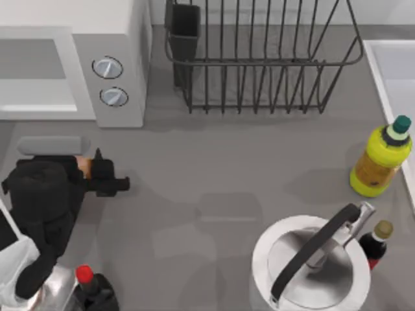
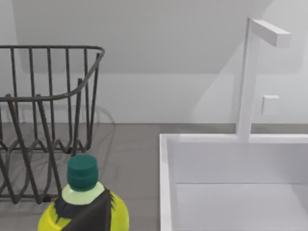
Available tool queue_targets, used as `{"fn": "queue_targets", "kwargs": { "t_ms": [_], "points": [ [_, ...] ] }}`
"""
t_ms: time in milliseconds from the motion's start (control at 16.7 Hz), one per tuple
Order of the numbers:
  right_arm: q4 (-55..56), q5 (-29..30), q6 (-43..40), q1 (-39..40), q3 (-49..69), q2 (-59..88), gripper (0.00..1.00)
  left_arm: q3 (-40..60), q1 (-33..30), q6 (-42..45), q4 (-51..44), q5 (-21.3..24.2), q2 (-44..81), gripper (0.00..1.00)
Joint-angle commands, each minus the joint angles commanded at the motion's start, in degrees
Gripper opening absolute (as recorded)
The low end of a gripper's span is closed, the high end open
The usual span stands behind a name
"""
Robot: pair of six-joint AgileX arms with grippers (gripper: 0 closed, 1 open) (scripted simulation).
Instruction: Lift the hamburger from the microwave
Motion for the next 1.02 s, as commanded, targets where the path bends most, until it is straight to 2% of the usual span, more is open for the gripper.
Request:
{"fn": "queue_targets", "kwargs": {
  "t_ms": [660,1020],
  "points": [
    [0.0,0.0,0.0,0.0,0.0,0.0,1.0,0.0,0.0,0.0,0.0,0.0,0.0,0.98],
    [0.0,0.0,0.0,0.0,0.0,0.0,1.0,0.0,0.0,0.0,0.0,0.0,0.0,1.0]
  ]
}}
